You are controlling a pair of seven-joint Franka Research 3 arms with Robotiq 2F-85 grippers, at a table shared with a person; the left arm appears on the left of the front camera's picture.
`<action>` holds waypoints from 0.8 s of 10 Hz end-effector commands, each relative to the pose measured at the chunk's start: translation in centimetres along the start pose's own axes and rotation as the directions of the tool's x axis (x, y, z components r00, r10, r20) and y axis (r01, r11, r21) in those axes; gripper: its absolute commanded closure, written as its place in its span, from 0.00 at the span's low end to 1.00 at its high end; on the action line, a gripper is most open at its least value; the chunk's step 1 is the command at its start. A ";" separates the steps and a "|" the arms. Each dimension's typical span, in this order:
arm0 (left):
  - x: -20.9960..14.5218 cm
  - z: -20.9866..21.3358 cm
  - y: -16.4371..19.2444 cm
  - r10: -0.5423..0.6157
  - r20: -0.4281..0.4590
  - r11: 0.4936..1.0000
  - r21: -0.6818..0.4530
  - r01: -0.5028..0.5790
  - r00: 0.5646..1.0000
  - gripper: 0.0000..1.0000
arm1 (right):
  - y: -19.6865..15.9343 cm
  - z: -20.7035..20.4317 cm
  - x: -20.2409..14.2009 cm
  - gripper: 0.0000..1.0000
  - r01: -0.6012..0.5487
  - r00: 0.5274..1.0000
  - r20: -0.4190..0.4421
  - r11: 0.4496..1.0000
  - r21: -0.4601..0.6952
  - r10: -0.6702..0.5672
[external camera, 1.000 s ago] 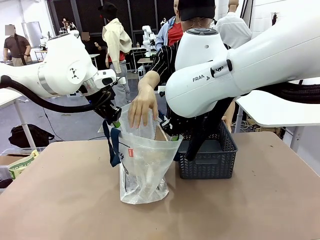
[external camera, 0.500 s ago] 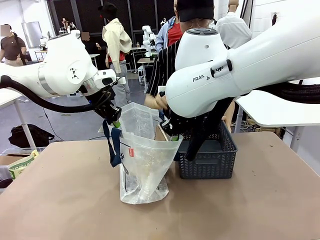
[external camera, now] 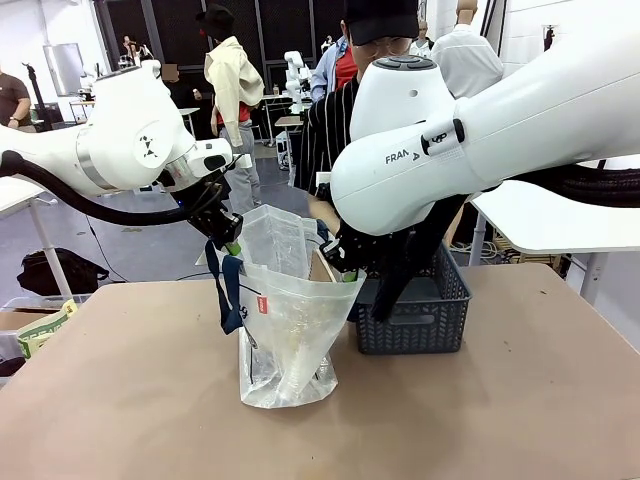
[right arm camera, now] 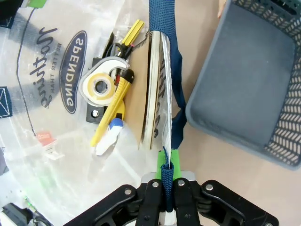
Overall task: Transfer purchased items from the store into the shopping bag.
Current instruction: Move the Reusable shopping bag to the right side of the table.
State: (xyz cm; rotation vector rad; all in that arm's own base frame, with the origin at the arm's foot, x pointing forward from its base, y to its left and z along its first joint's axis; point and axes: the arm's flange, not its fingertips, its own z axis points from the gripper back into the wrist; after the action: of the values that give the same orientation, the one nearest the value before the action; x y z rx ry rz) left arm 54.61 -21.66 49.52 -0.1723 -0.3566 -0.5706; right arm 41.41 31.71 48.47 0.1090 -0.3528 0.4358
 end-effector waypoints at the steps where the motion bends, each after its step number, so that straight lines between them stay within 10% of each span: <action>1: 0.5 -0.3 -0.3 -0.028 0.032 0.998 -0.056 0.030 0.999 1.00 | 1.5 0.1 0.8 1.00 -0.089 0.996 0.018 0.996 -0.009 0.090; 8: 0.4 -2.2 0.9 -0.019 0.100 0.896 -0.439 0.061 0.995 1.00 | 7.6 -0.6 5.9 1.00 -0.273 0.962 0.015 0.960 -0.058 0.274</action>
State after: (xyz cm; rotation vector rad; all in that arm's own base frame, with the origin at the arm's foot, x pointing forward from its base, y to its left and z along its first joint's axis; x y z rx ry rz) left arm 55.73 -22.62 47.70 -0.5633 -0.3464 -0.6523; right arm 42.50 39.63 50.02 0.0409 -0.4037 0.6864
